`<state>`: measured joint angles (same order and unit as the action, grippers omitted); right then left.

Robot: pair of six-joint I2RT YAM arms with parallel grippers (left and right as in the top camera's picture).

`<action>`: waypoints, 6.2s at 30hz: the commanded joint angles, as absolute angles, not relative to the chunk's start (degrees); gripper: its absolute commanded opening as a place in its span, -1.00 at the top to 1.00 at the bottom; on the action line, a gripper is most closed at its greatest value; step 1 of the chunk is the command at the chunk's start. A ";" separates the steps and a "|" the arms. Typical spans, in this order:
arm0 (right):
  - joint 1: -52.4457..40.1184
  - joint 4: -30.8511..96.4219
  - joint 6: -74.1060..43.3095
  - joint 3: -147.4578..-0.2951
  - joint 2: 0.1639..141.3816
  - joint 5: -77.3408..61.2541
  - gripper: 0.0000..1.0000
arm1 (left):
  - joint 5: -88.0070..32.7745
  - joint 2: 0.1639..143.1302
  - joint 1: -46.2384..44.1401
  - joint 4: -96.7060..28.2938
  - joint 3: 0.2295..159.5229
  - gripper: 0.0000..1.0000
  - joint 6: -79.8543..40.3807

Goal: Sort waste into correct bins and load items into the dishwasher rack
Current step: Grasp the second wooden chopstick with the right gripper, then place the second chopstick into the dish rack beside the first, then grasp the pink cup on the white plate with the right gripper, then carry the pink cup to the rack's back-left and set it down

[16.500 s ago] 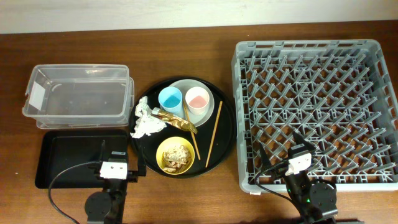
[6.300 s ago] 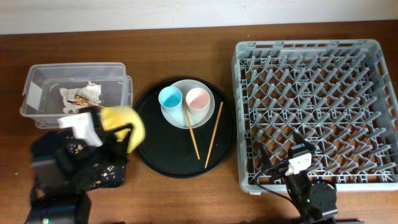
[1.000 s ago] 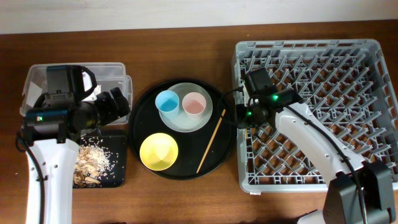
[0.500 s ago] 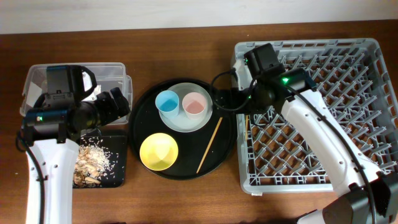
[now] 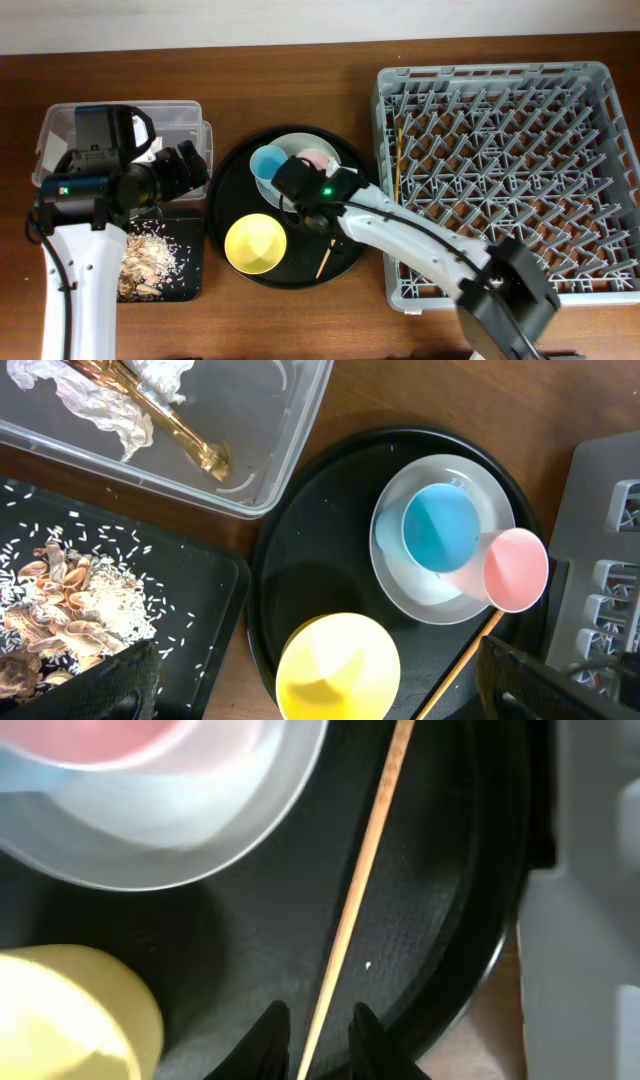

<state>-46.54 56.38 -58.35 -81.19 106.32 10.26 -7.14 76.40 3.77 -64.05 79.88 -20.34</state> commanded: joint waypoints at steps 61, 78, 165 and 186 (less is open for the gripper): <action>-19.62 62.37 -19.73 -79.94 96.55 6.90 0.34 | -7.73 76.16 3.92 -63.99 80.23 -0.98 -19.64; -25.82 55.07 5.93 -92.20 96.38 -19.03 0.33 | -7.73 76.16 3.92 -63.99 80.23 -0.98 -19.64; 7.11 68.14 38.57 -105.80 130.67 -56.64 0.92 | -7.73 76.16 3.92 -63.99 80.23 -0.98 -19.64; 2.44 67.33 40.18 -105.65 130.65 -39.70 0.89 | -7.73 76.16 3.92 -63.99 80.23 -0.98 -19.64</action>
<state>2.35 64.31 40.27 -106.65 129.49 -46.15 -7.14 76.40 3.77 -64.05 79.88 -20.34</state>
